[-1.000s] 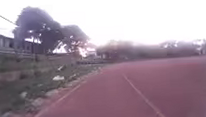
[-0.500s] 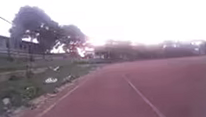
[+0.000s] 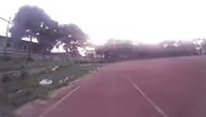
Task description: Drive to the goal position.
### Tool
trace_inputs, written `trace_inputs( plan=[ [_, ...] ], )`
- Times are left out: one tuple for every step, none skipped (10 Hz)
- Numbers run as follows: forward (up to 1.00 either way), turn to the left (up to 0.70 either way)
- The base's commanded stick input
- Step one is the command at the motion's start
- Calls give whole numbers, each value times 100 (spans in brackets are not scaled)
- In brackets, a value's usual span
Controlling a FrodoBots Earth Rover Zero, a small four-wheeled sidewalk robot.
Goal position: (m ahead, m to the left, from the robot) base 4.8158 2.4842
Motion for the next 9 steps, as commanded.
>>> trace_inputs(
  plan=[
    [70,0],
    [70,0],
    [70,0],
    [70,-16],
    [70,-35],
    [70,-35],
    [70,0],
    [70,-35],
    [70,-35]
  ],
)
